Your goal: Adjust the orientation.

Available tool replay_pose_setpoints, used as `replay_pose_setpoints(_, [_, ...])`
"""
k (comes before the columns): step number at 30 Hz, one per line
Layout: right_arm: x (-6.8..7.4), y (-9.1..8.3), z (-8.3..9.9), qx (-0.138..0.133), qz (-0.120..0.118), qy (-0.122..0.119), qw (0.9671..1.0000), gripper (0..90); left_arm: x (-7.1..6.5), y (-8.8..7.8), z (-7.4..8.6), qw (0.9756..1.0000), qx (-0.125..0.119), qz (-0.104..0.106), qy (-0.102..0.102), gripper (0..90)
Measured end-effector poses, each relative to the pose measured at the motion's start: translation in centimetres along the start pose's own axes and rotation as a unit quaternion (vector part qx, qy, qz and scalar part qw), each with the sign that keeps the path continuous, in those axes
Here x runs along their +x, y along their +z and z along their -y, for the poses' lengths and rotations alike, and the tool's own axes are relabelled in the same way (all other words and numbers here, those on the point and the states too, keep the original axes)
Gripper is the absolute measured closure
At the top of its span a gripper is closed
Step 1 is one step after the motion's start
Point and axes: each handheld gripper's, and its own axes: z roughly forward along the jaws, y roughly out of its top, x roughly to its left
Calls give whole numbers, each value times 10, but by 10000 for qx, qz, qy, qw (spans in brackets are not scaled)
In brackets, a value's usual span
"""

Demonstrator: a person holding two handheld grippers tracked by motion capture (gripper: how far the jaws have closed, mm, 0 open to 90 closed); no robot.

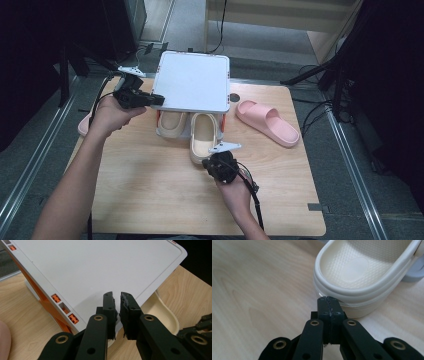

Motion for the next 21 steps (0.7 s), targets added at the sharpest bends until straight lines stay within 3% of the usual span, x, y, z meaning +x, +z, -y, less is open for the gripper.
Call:
replay_pose_setpoints(12, [-34, 21, -32, -191, 235, 240, 9993, 900, 0, 0, 0, 10000, -11, 7, -8, 824])
replay_pose_setpoints(21, [-44, 34, -43, -218, 269, 241, 9991, 900, -1, 1, 0, 10000, -18, 16, -42, 824])
